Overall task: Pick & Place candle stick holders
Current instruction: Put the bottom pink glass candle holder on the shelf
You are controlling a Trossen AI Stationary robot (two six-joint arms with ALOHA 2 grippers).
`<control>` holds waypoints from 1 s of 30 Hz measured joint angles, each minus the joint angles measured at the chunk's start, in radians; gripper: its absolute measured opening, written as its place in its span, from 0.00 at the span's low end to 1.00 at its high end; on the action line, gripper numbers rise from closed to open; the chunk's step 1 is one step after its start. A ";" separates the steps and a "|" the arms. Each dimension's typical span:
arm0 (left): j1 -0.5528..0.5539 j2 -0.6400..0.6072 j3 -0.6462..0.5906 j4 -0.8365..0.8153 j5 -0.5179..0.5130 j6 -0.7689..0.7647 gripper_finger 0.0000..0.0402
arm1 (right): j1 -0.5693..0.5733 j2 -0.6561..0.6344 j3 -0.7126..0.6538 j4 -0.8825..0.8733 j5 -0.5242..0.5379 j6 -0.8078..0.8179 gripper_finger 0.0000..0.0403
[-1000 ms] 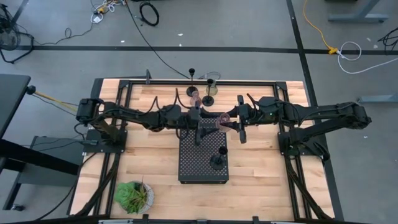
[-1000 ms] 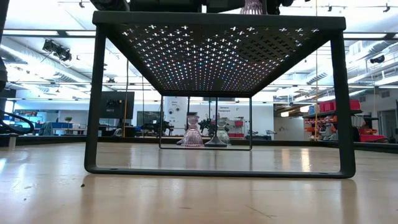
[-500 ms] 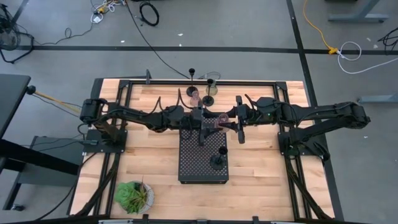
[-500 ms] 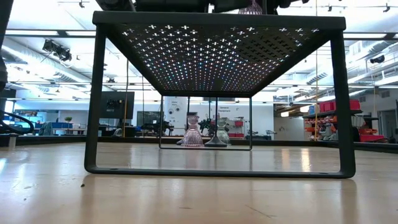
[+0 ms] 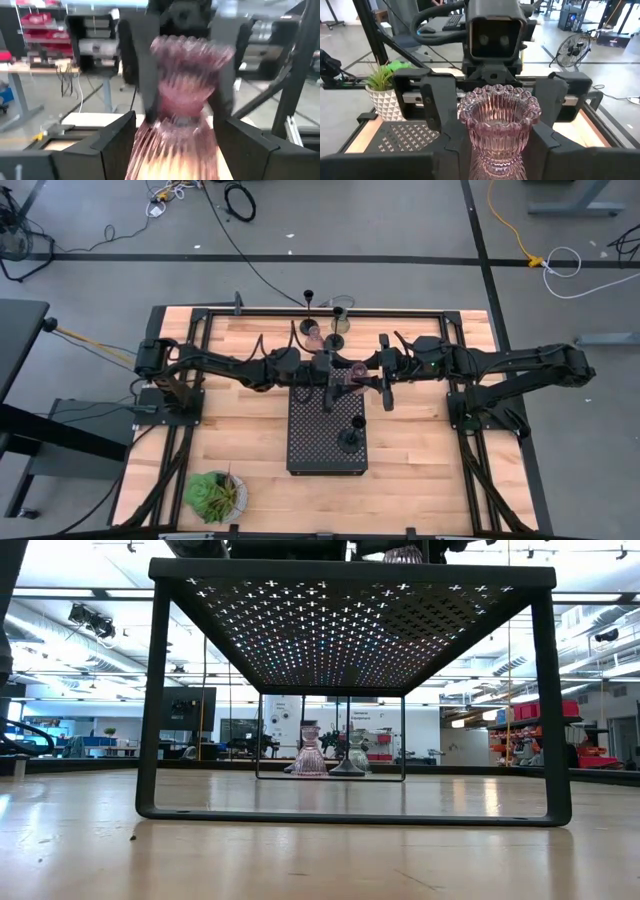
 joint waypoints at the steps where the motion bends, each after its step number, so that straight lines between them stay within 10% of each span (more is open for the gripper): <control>1: 0.000 0.001 -0.002 -0.006 0.002 -0.003 0.67 | 0.000 0.000 0.000 -0.001 0.000 -0.001 0.30; 30: 0.007 0.037 0.006 0.027 0.064 -0.003 0.52 | 0.000 0.000 -0.001 -0.014 0.011 0.012 0.30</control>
